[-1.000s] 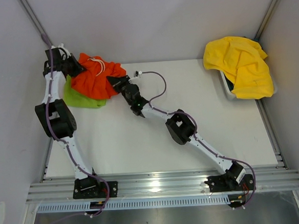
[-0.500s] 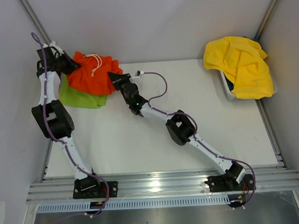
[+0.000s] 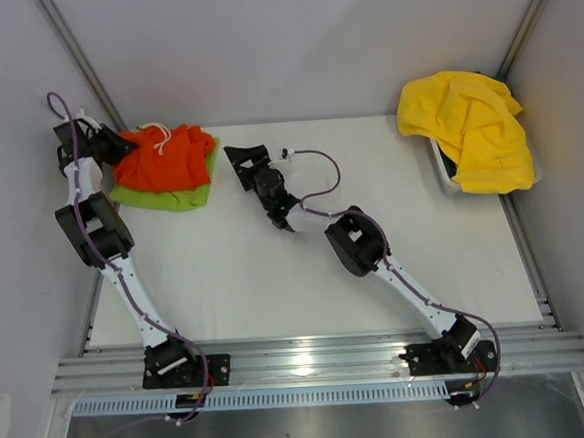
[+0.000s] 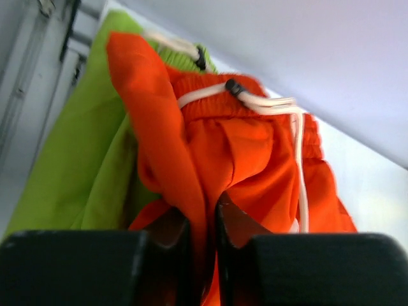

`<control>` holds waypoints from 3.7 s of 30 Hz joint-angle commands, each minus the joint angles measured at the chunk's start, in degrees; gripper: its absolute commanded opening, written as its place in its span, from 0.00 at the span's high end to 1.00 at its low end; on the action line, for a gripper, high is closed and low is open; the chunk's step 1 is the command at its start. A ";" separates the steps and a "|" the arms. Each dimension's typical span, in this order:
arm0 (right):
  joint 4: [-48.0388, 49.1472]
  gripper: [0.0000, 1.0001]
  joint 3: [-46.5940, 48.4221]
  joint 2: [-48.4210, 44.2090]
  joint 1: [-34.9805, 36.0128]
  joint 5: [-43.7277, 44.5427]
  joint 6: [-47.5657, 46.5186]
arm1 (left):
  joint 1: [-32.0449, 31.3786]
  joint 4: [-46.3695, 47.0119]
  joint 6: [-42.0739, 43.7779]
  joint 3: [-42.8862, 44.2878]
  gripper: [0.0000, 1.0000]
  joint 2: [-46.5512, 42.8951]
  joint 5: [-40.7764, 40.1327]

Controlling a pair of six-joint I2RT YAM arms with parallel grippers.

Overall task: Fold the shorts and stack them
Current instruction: Neatly place the folded shorts to the corner

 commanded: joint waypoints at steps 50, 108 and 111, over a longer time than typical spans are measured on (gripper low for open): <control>-6.70 0.31 -33.57 -33.78 -15.30 -43.67 -29.17 | -10.43 57.23 -40.73 -46.93 0.01 -26.25 -0.95; 16.17 0.28 -54.15 -37.65 -21.37 -53.16 -17.12 | -7.54 55.75 -35.58 -42.35 0.01 -16.19 -17.03; 15.12 0.25 -55.19 -39.05 -21.37 -53.51 -18.17 | -8.50 54.79 -32.59 -45.86 0.01 -23.04 -18.70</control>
